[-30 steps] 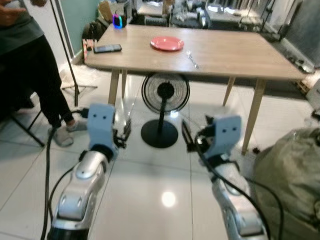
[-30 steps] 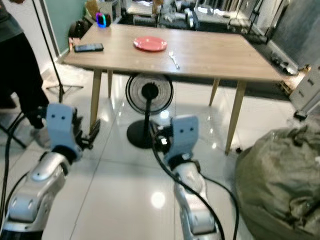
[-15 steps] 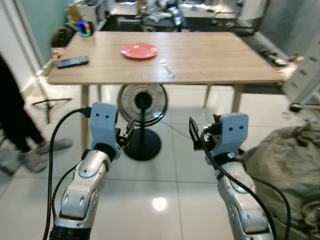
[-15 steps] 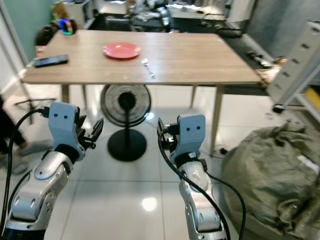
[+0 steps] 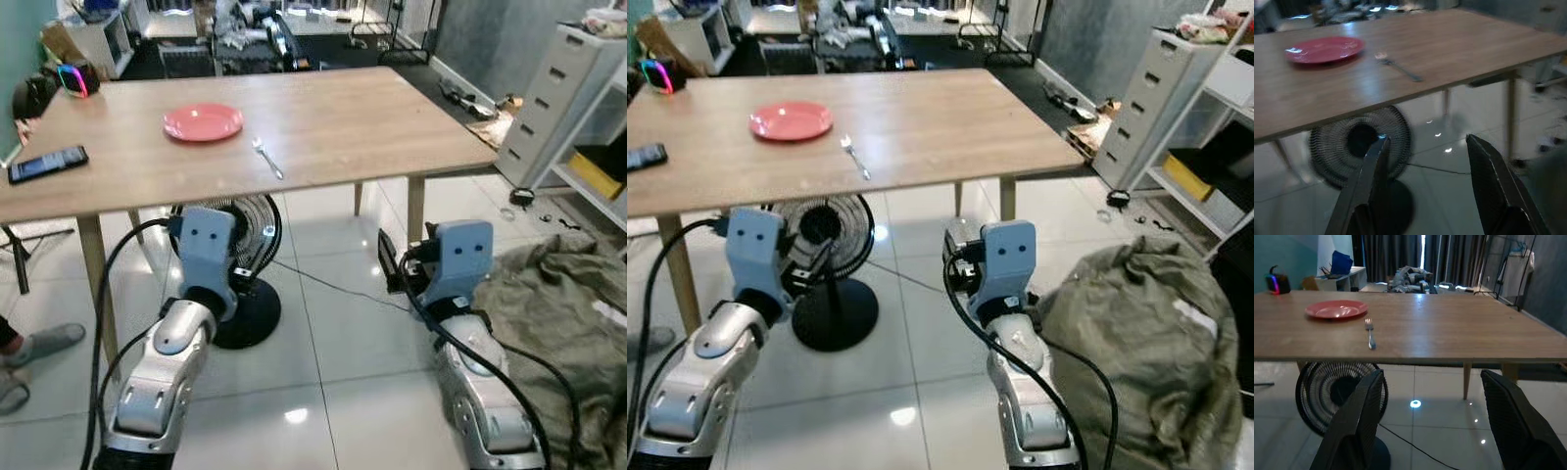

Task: Setting the table

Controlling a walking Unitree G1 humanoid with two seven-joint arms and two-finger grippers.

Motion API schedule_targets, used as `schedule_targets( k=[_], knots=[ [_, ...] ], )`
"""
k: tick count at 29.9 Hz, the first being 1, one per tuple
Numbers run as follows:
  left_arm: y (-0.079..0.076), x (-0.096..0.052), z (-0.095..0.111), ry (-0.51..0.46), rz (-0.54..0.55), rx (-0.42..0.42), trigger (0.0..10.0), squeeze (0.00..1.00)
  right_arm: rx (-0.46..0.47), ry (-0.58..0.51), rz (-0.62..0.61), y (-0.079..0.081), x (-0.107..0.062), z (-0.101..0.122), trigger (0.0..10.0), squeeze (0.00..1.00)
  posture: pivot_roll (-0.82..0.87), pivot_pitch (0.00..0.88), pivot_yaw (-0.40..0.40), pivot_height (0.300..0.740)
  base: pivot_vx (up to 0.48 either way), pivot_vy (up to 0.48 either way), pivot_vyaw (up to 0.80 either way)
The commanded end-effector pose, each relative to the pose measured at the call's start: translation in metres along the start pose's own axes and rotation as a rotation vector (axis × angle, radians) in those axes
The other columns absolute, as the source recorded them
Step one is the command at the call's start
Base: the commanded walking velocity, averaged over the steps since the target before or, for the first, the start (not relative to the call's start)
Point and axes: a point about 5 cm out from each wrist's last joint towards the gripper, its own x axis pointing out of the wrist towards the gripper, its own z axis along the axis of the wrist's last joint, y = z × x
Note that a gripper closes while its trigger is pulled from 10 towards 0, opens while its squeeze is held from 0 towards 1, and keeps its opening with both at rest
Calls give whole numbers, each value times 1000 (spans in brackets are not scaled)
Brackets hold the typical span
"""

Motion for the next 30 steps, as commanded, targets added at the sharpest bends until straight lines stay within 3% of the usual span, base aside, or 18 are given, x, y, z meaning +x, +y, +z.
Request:
schedule_targets(
  k=[1, 5, 14, 19, 30],
  knots=[
    [3, 0, -5, 22, 8, -12, 10000, 0, 46, 34, -57, -13, 0, -5, 10000, 0, -32, 40, 51, 740, 461, 0, 0],
    [12, -1, -2, 18, 27, 5, 10000, 0, 101, 54, -113, -26, 5, -6, 10000, 0, -21, 52, 48, 740, 460, 0, 0],
    [13, -5, -3, 23, 32, 14, 10000, 0, 75, 135, 1, -12, 7, -16, 10000, 0, -12, 65, 39, 740, 460, 0, 0],
    [12, -6, -3, 22, 33, 18, 10000, 0, 0, 173, 118, -4, 5, -17, 10000, 0, -10, 68, 37, 740, 451, 0, 0],
    [11, -6, -3, 23, 33, 19, 10000, 0, 19, 158, 100, 1, 5, -15, 10000, 0, -8, 69, 39, 740, 448, 0, 0]
  ],
)
